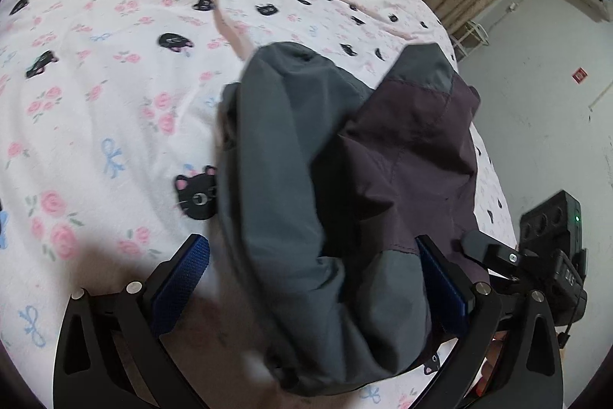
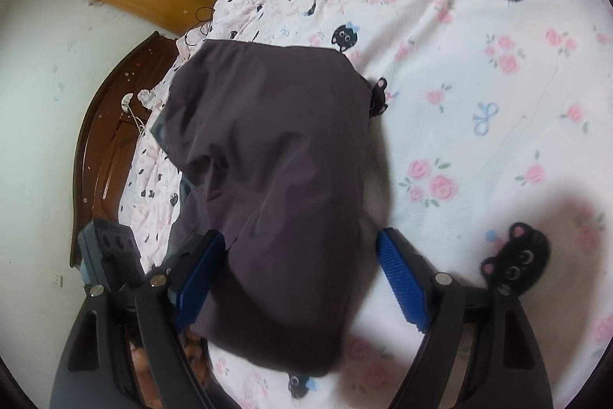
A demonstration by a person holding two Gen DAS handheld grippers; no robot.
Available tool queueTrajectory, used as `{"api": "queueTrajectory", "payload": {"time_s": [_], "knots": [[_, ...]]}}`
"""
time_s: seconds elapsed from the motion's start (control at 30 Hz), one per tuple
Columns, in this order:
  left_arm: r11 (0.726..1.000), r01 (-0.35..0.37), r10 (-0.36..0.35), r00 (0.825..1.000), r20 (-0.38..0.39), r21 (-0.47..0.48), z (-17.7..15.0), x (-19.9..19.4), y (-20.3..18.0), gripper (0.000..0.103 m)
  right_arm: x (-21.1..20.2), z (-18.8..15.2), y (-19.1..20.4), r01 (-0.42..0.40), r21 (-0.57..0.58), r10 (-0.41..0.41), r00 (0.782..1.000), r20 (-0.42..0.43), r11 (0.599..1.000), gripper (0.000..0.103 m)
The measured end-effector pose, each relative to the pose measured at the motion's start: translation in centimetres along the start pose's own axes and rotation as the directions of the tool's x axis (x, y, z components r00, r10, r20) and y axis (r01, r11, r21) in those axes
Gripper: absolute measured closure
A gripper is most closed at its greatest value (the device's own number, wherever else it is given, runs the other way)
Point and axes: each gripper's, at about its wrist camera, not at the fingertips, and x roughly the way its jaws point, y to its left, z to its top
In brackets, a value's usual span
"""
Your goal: Fold clothes
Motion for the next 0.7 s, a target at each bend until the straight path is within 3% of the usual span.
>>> {"api": "queueTrajectory", "payload": {"time_s": [0.2,0.23,0.33,0.47,0.7], "knots": [[0.998,0.063,-0.063,0.998,-0.009,0.01,0.0,0.5,-0.4,0.001,1.4,0.2,0.6,-0.013,-0.014,0.013,1.0,-0.017,1.0,0.023],[0.997,0.08,-0.08,0.997,-0.012,0.008,0.0,0.5,-0.4,0.005,1.6,0.2,0.9,-0.014,-0.022,0.014,1.0,-0.021,1.0,0.028],[0.988,0.152,-0.152,0.988,-0.027,-0.019,0.0,0.5,-0.3,0.044,1.7,0.0,1.5,-0.002,-0.048,0.001,1.0,-0.014,0.999,0.036],[0.982,0.182,-0.183,0.983,-0.015,-0.052,-0.3,0.0,0.0,0.056,1.3,-0.2,1.7,-0.001,-0.058,0.001,1.0,-0.005,0.998,0.045],[0.973,0.218,-0.218,0.976,0.013,-0.075,-0.5,-1.4,0.0,0.071,0.3,-0.6,3.6,0.025,-0.128,-0.023,1.0,0.014,0.991,0.05]]}}
